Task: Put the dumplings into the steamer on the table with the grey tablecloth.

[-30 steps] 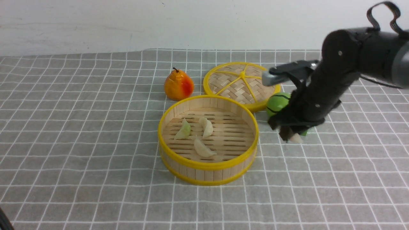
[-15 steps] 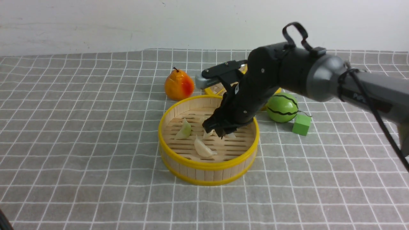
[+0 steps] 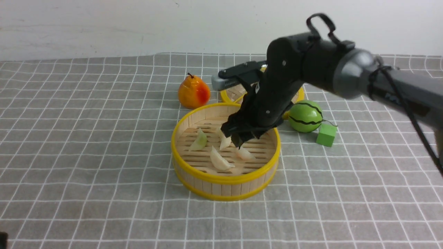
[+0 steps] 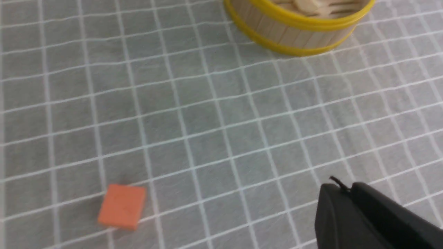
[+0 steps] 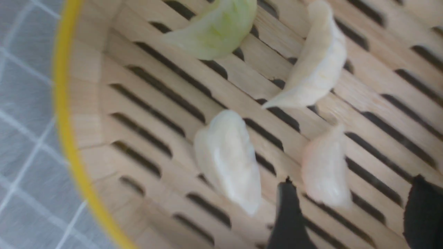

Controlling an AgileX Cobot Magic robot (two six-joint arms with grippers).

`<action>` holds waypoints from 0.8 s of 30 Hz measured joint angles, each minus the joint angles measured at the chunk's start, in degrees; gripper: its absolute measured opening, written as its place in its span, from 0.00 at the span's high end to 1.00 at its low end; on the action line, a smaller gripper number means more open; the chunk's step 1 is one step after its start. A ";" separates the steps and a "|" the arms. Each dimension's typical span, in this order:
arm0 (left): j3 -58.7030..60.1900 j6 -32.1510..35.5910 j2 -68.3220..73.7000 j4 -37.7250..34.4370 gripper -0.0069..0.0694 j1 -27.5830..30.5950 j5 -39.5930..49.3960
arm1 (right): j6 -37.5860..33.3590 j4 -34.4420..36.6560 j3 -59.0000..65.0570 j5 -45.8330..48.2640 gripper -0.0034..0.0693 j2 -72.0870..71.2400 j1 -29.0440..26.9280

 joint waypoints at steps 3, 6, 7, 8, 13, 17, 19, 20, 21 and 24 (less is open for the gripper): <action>9.09 2.35 -5.45 -6.80 0.86 0.00 -11.01 | -1.72 0.05 0.19 3.30 0.46 -6.54 0.00; 15.44 3.25 -9.34 -12.00 0.86 0.00 -19.32 | -3.50 0.68 3.92 3.80 0.60 -13.92 0.00; 16.98 3.44 -9.94 -12.79 0.86 0.00 -21.86 | -3.71 0.91 5.15 3.59 0.64 -16.17 0.00; 18.86 3.58 -10.89 -14.19 0.86 0.00 -25.38 | -4.00 1.30 8.63 2.53 0.73 -19.65 0.00; 22.88 3.79 -11.37 -15.70 0.85 0.00 -35.07 | -5.16 4.01 23.30 -6.28 0.96 -34.18 0.00; 24.06 3.90 -11.37 -15.87 0.84 0.00 -35.81 | -8.13 7.59 35.80 -15.20 0.98 -45.68 0.00; 24.11 3.90 -11.37 -15.89 0.84 0.00 -35.33 | -9.43 9.59 40.87 -18.81 0.98 -49.81 0.00; 24.11 3.90 -11.37 -15.94 0.84 0.00 -34.99 | -10.18 11.18 43.99 -21.03 0.98 -52.72 0.00; 24.15 3.90 -11.37 -16.00 0.84 0.00 -34.51 | -11.12 13.47 47.64 -23.99 0.98 -56.59 0.00; 24.15 3.90 -11.37 -16.05 0.84 0.00 -33.18 | -14.49 17.34 56.02 -29.23 0.98 -64.42 0.00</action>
